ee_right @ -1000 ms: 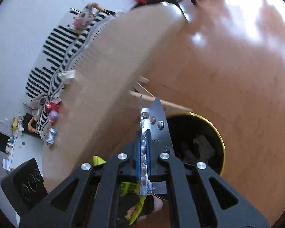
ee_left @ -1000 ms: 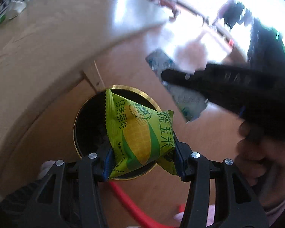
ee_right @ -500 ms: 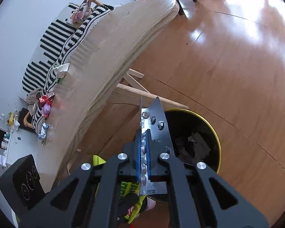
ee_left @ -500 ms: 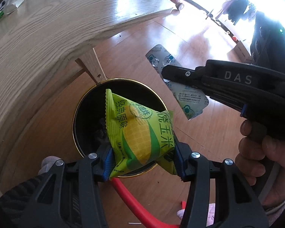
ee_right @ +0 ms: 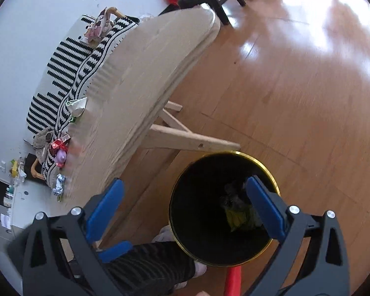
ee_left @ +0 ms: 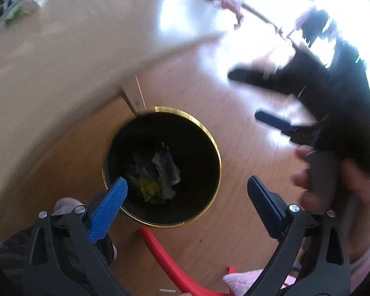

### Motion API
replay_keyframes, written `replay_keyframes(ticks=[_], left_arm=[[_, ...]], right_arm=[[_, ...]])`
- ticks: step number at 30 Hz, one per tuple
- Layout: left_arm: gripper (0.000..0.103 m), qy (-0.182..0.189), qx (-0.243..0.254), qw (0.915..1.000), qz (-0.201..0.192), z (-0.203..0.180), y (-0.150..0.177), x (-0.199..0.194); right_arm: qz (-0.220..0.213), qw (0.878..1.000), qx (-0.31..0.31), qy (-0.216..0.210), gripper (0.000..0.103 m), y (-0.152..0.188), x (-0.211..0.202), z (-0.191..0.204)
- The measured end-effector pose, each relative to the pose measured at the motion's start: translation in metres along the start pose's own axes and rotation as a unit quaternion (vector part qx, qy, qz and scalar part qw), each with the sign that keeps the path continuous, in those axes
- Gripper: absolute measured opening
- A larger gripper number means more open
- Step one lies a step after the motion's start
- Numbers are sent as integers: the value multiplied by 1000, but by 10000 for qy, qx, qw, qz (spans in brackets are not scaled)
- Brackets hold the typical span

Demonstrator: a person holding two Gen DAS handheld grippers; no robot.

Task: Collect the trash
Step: 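Carry the snack bag and blister pack to the bin and release both, then grasp the crumpled foil wrapper with the left tool while the right tool grasps the white plastic cup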

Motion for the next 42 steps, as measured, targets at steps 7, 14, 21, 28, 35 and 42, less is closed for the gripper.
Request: replay_keyframes(ticks=[7, 14, 21, 28, 35, 42], left_arm=[[97, -1210, -667, 9803, -1411, 110, -31, -122], [96, -2032, -2338, 9335, -1805, 287, -9, -194], [96, -1763, -2557, 9355, -1687, 340, -39, -180], [86, -2027, -2413, 9383, -1426, 353, -57, -140], [85, -2258, -2215, 9380, -1416, 361, -66, -141], [67, -2133, -2122, 9452, -1269, 361, -74, -135]], right_arm=[[-329, 9939, -949, 446, 96, -8, 9, 37], [-333, 9792, -1974, 342, 96, -12, 44, 123], [-189, 9757, -2182, -16, 96, -12, 85, 191], [-578, 9533, -2964, 66, 96, -64, 120, 269], [-797, 9266, -3675, -32, 96, -124, 177, 359], [-471, 9086, -4147, -151, 86, -145, 243, 424]])
Point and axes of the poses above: each gripper's, at about its wrist camera, not at the fingertips, and x roughly the way its jaws point, z to its left, y to its underside, the point moved 6 cm from there along x, roughly the way its jaws point, and after that the axes turned 1 degree about -x, right-handed, at the moved point
